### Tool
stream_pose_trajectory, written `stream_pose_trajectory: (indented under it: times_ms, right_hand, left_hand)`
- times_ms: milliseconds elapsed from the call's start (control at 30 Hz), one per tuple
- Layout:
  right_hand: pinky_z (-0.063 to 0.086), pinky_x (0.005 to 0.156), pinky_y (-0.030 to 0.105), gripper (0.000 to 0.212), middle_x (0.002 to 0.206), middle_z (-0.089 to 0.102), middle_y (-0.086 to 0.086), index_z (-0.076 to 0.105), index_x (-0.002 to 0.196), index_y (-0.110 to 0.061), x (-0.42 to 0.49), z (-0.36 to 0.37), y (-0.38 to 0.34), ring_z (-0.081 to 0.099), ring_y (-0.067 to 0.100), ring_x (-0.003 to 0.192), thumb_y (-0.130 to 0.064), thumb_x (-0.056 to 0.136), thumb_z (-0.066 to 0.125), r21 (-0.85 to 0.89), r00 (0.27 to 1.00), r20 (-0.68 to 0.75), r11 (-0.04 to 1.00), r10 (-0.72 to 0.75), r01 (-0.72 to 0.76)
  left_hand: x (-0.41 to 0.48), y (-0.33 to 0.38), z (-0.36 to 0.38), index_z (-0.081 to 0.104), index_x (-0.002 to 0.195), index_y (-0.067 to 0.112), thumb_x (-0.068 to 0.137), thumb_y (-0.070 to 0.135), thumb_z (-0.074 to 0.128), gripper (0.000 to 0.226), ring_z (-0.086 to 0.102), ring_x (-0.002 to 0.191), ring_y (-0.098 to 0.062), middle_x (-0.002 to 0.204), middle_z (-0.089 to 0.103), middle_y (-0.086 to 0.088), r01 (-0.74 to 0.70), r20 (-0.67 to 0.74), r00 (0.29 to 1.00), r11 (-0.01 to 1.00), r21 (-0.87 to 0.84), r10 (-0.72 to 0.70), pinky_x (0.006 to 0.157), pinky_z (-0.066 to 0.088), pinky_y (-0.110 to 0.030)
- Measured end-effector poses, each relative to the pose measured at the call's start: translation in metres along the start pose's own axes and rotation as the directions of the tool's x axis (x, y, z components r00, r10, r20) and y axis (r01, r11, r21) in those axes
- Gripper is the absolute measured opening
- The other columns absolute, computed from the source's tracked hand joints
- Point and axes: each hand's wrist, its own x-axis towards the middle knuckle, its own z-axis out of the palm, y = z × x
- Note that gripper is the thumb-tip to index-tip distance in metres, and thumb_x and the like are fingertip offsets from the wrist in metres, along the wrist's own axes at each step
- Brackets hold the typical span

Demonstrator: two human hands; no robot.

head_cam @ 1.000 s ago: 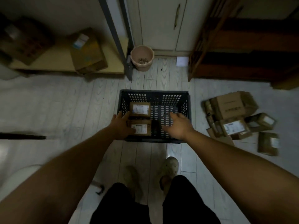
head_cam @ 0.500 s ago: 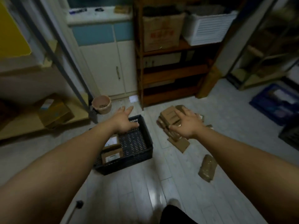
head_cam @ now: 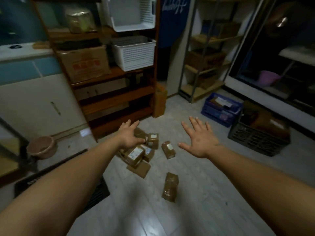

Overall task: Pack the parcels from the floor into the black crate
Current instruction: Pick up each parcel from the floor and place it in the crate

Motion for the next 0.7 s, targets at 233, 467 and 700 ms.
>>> stream_pose_trajectory:
  times_ms: [233, 467, 700]
  right_hand:
    - [-0.009, 0.113, 0.046, 0.089, 0.159, -0.014, 0.004, -0.009, 0.15, -0.033, 0.027, 0.028, 0.097, -0.012, 0.024, 0.145, -0.08, 0.08, 0.022, 0.022, 0.992, 0.052, 0.993, 0.117, -0.119]
    - [-0.01, 0.113, 0.046, 0.088, 0.159, -0.014, 0.005, -0.01, 0.15, -0.031, 0.092, 0.074, 0.13, -0.01, 0.024, 0.145, -0.078, 0.082, 0.02, 0.032, 0.98, 0.167, 0.993, 0.104, -0.111]
    - [-0.007, 0.114, 0.048, 0.092, 0.16, -0.009, 0.005, -0.006, 0.151, -0.032, 0.166, 0.134, 0.142, -0.008, 0.025, 0.146, -0.081, 0.079, 0.025, 0.091, 0.922, 0.378, 0.994, -0.088, 0.058]
  left_hand:
    - [0.07, 0.055, 0.044, 0.005, 0.148, 0.039, 0.08, 0.052, 0.062, 0.09, 0.002, 0.145, -0.031, 0.159, 0.0, -0.003, -0.015, 0.051, 0.999, 0.998, -0.057, 0.017, 0.115, 0.013, -0.05]
    - [0.163, 0.054, 0.087, 0.005, 0.148, 0.037, 0.08, 0.055, 0.06, 0.089, 0.004, 0.145, -0.031, 0.159, 0.001, -0.003, 0.067, 0.131, 0.99, 0.993, -0.099, -0.053, 0.115, 0.017, -0.053]
    - [0.199, 0.037, 0.139, 0.016, 0.15, 0.025, 0.082, 0.052, 0.061, 0.086, 0.015, 0.142, -0.03, 0.157, 0.014, -0.008, 0.288, 0.212, 0.948, 0.924, -0.252, -0.238, 0.114, 0.022, -0.046]
